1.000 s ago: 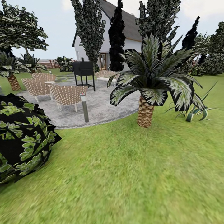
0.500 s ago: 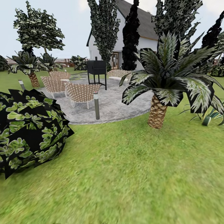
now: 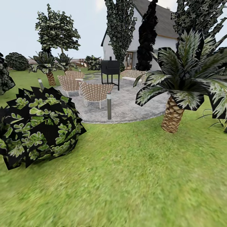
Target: Take the three Easter eggs out of the wicker basket on the lawn in the garden, then place them on the lawn next to a single tree (choose any tree) so that all three eggs are next to the same tree and none are left in the basket.
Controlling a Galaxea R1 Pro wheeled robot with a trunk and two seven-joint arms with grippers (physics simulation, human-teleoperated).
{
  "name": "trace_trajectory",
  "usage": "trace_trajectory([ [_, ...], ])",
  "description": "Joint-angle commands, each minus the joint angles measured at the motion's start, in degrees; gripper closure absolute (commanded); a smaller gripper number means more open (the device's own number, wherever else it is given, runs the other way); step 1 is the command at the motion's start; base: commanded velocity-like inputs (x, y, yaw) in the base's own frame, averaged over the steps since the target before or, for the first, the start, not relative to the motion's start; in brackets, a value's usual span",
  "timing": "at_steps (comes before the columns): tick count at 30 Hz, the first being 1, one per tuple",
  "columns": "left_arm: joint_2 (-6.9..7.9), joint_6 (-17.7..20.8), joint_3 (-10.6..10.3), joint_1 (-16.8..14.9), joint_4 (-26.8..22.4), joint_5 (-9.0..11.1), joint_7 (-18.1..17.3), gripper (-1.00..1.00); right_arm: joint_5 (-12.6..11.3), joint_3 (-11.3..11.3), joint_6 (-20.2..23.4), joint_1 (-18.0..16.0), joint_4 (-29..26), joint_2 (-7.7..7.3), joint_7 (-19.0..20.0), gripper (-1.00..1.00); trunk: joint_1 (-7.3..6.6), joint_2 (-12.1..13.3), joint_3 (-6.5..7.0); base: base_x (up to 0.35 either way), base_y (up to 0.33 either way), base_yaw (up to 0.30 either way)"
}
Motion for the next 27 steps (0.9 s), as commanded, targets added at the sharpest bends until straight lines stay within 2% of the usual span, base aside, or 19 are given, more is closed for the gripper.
trace_trajectory([
  [1, 0.01, -0.2, 0.0, 0.0, 0.1, 0.0, 0.0, -1.0, 0.1, 0.0, 0.0, 0.0, -0.1, 0.02, 0.0, -1.0, 0.0, 0.0, -0.07, -0.003, 0.0, 0.243],
  [24, 0.01, -5.5, 0.0, 0.0, 0.1, 0.0, 0.0, -1.0, -0.1, -0.1, -0.1, 0.0, -0.2, 0.34, 0.0, -1.0, 0.0, 0.0, -0.69, -0.018, 0.0, 0.243],
  [27, 0.01, -7.0, 0.1, 0.0, 0.1, 0.0, 0.0, -1.0, 0.0, -0.1, -0.1, 0.0, -0.2, 0.83, 0.0, -1.0, 0.0, 0.0, -0.78, -0.007, 0.0, 0.243],
])
